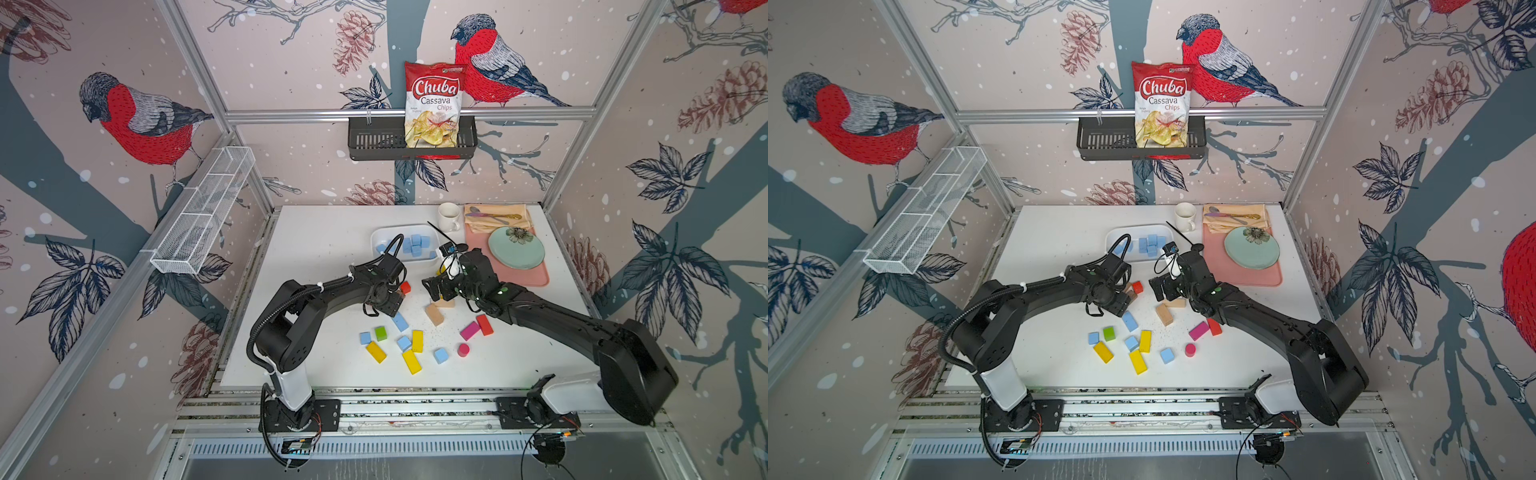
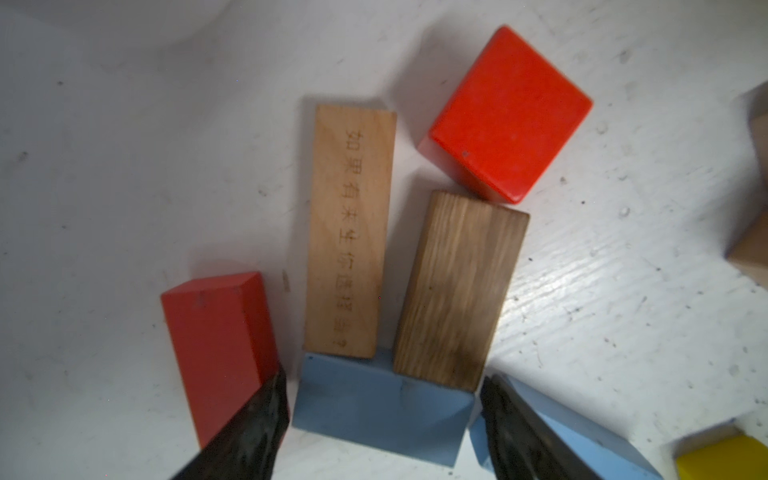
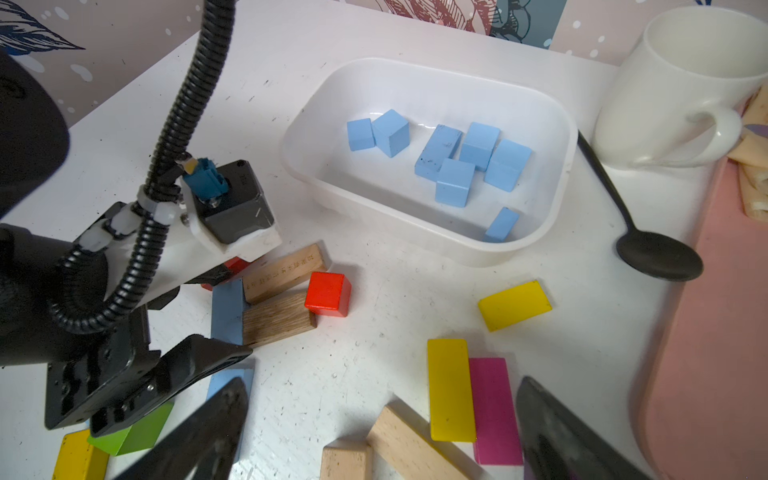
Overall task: Pick out the blue building blocks
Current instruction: Pick up the building block from the center of the board.
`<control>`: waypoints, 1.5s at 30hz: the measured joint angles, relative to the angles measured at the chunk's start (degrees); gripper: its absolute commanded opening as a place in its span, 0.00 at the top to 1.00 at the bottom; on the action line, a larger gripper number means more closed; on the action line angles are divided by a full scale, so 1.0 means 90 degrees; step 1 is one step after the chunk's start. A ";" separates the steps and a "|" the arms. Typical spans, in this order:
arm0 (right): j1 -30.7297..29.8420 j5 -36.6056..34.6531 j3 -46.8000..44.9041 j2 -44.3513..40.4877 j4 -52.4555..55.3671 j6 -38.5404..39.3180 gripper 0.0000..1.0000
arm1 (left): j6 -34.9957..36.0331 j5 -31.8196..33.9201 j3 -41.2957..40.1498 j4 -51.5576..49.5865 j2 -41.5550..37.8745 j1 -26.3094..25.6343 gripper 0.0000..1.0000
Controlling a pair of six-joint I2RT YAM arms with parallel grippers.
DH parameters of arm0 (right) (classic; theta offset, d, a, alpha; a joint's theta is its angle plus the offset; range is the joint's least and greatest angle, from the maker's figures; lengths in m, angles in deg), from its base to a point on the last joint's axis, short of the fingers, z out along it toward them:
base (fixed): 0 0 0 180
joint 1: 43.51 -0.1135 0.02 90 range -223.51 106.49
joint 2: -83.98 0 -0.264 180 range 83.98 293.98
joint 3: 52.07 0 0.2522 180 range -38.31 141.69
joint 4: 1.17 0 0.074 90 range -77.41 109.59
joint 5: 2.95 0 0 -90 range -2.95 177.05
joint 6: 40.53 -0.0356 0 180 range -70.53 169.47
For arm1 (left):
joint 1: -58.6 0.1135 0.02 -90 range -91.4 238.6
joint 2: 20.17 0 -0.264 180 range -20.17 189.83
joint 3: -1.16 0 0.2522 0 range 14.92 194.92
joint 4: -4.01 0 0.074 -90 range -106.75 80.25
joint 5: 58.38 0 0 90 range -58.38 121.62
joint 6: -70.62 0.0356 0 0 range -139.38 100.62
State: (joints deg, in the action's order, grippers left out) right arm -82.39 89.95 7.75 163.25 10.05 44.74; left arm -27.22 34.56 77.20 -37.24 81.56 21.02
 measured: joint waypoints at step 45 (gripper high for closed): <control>0.0000 -0.0206 -0.0075 0.0066 -0.0019 -0.0049 0.01 | -0.0306 0.0194 0.0041 0.0197 -0.0420 0.0058 0.50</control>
State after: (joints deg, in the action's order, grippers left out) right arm -82.39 88.09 7.08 163.84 9.87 44.30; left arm -29.97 36.31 77.57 -35.47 77.78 21.54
